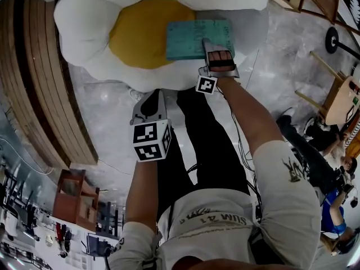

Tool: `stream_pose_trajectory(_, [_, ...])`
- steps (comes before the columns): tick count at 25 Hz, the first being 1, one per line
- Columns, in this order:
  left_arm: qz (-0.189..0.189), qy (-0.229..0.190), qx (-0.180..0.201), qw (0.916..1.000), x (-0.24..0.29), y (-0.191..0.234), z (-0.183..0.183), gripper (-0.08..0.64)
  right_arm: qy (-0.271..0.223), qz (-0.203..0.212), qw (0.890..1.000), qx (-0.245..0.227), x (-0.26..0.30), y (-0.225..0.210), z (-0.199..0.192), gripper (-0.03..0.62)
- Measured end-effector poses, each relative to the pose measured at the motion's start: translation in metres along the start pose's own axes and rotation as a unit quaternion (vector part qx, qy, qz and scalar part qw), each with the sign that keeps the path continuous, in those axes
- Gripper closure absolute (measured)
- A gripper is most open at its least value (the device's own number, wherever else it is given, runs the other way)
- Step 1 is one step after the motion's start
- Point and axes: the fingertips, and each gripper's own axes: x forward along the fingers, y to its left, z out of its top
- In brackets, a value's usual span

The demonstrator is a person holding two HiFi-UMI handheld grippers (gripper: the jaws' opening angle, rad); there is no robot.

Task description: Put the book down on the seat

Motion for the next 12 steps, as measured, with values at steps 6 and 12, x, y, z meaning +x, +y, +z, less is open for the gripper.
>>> stream_pose_trajectory(6, [-0.005, 0.004, 0.003, 1.0, 0.008, 0.006, -0.005, 0.541, -0.001, -0.005, 1.0, -0.013, 0.004, 0.015, 0.013, 0.426])
stream_pose_trajectory(12, [-0.012, 0.004, 0.009, 0.9999, 0.016, 0.0, -0.001, 0.541, 0.008, 0.044, 0.999, -0.006, 0.002, 0.044, 0.014, 0.361])
